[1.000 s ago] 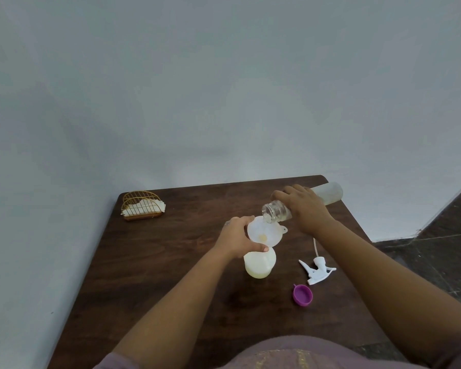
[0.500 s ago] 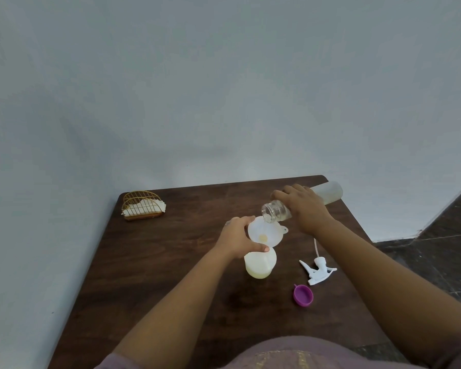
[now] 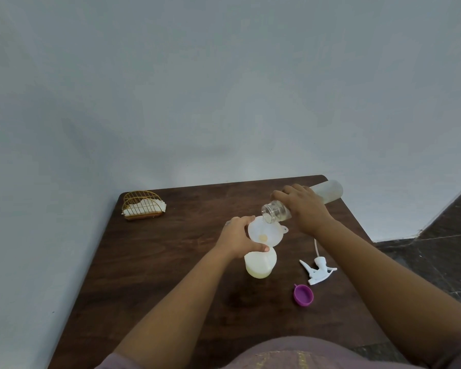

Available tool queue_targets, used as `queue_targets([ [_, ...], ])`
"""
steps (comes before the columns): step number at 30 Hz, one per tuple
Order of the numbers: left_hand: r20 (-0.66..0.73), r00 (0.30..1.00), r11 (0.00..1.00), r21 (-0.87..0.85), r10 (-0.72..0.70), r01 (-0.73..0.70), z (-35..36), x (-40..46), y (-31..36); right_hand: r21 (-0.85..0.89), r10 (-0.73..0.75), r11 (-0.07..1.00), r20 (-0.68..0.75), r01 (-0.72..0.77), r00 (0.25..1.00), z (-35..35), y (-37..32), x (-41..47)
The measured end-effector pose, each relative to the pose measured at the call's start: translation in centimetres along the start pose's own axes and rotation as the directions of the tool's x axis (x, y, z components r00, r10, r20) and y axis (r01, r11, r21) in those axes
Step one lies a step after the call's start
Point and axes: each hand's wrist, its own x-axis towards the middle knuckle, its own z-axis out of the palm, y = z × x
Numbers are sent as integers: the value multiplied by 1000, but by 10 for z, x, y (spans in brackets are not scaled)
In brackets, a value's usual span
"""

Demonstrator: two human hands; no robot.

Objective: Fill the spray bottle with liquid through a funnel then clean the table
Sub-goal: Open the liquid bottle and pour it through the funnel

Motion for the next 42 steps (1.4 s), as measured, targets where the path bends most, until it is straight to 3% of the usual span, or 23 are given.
queue_targets([
  [26, -14, 1000, 1000, 23, 3, -2, 0, -1, 3, -1, -3, 1000, 11, 3, 1000, 0, -1, -1],
  [34, -10, 1000, 999, 46, 5, -5, 0, -4, 6, 210, 65, 976, 11, -66, 998, 14, 3, 0],
  [42, -12, 1000, 999, 42, -3, 3, 0, -5, 5, 504, 185, 848, 7, -163, 983, 21, 6, -3],
])
